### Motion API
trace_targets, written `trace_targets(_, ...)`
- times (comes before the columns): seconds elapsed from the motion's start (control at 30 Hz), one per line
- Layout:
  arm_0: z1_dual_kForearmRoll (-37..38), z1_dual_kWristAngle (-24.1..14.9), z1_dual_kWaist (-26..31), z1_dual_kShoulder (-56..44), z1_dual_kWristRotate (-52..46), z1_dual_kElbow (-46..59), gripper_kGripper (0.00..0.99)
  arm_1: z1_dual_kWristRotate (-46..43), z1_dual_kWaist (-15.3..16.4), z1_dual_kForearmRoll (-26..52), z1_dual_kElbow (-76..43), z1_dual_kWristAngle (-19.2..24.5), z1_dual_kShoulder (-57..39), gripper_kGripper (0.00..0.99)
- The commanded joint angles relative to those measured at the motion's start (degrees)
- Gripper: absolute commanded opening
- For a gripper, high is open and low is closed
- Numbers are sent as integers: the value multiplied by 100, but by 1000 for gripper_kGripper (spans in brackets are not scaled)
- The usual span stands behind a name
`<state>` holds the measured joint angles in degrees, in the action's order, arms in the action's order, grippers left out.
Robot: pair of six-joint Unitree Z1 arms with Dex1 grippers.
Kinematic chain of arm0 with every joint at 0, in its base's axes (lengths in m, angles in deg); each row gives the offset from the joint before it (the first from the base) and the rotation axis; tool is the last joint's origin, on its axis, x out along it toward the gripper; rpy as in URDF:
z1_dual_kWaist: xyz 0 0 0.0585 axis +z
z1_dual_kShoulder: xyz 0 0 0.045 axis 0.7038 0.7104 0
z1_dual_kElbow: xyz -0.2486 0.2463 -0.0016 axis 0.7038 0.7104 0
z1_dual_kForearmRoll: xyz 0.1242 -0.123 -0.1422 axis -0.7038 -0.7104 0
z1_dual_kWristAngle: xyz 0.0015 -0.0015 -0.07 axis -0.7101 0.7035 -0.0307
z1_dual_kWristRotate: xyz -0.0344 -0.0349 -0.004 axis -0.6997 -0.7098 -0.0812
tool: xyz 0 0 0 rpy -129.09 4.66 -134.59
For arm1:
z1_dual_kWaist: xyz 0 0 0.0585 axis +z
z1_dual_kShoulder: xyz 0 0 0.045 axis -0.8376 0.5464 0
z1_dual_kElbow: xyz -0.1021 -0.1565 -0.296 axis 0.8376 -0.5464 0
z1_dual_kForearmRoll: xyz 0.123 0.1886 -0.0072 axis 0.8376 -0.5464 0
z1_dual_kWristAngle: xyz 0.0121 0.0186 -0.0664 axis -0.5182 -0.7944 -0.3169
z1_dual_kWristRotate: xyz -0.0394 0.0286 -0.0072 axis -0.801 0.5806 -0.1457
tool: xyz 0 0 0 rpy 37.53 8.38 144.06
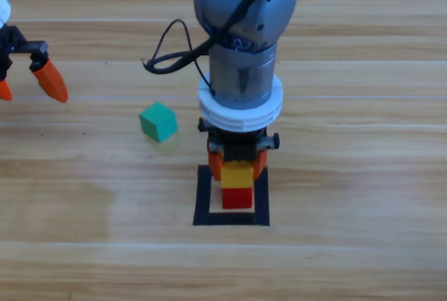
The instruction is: Stack the blocks in the rectangular block: red at the bottom, yellow in the middle, green on top
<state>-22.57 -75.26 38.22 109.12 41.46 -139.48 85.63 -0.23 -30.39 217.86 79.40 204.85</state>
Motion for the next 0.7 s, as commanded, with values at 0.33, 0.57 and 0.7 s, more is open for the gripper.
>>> trace_targets(0.33,148,-173,-386,75,-253,185,990,1,48,-61,-21,45,520,0)
trace_targets(0.57,148,-217,-430,92,-288,194,990,-43,13,-61,49,53,467,990)
trace_targets(0.7,157,-217,-430,101,-288,194,990,-60,13,-61,146,62,265,990)
